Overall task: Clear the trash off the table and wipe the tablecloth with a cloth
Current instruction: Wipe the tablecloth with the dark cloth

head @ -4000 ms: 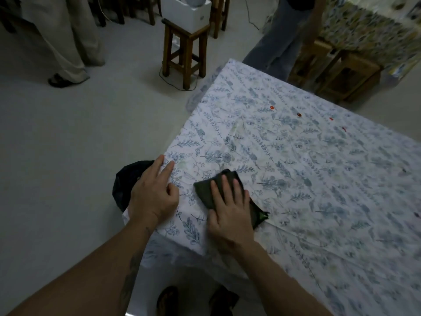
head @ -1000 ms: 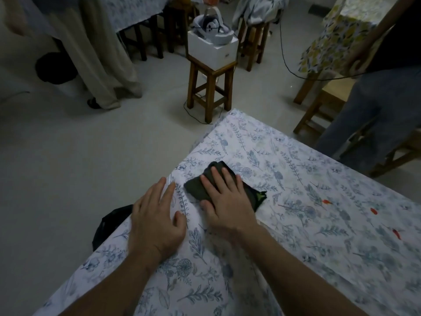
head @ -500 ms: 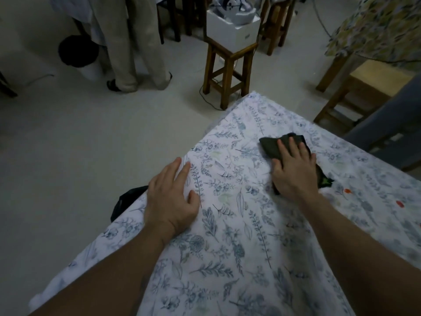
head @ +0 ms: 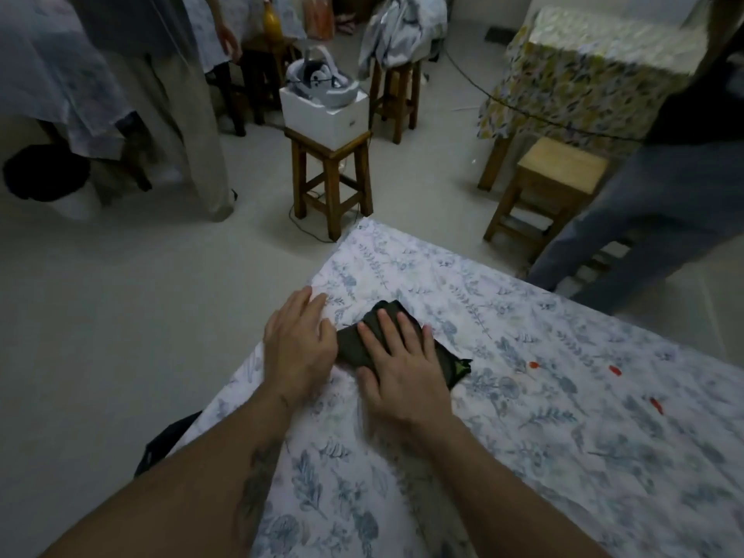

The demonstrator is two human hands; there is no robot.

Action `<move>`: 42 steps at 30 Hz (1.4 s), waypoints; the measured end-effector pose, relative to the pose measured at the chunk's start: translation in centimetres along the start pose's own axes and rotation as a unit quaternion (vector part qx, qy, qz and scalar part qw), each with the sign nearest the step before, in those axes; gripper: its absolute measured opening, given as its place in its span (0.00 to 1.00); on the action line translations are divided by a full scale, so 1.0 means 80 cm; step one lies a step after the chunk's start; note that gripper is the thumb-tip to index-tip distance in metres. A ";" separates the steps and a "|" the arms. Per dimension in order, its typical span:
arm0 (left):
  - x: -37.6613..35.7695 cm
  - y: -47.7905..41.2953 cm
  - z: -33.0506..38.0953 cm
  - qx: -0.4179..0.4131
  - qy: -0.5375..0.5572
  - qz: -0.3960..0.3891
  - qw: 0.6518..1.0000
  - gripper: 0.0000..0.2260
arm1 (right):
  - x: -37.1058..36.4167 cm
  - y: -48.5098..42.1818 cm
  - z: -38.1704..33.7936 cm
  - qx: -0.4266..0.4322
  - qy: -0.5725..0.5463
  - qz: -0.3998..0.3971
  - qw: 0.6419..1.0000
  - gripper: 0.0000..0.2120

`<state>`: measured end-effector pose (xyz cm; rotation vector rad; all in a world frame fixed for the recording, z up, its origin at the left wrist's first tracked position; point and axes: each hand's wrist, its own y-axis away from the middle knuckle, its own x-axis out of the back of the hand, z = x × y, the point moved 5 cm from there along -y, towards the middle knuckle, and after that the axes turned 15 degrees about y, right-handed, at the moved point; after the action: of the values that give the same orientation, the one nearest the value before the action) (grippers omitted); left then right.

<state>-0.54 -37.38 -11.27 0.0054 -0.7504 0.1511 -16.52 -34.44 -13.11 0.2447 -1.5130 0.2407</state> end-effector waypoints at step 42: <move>-0.009 0.000 -0.001 -0.057 -0.076 0.008 0.995 0.29 | 0.001 0.156 0.166 -0.362 -0.028 -0.043 0.931 0.33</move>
<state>-1.05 -37.47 -11.80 -0.0981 -0.9099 0.1233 -32.95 -26.63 -12.35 -0.2755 -1.5441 -0.4016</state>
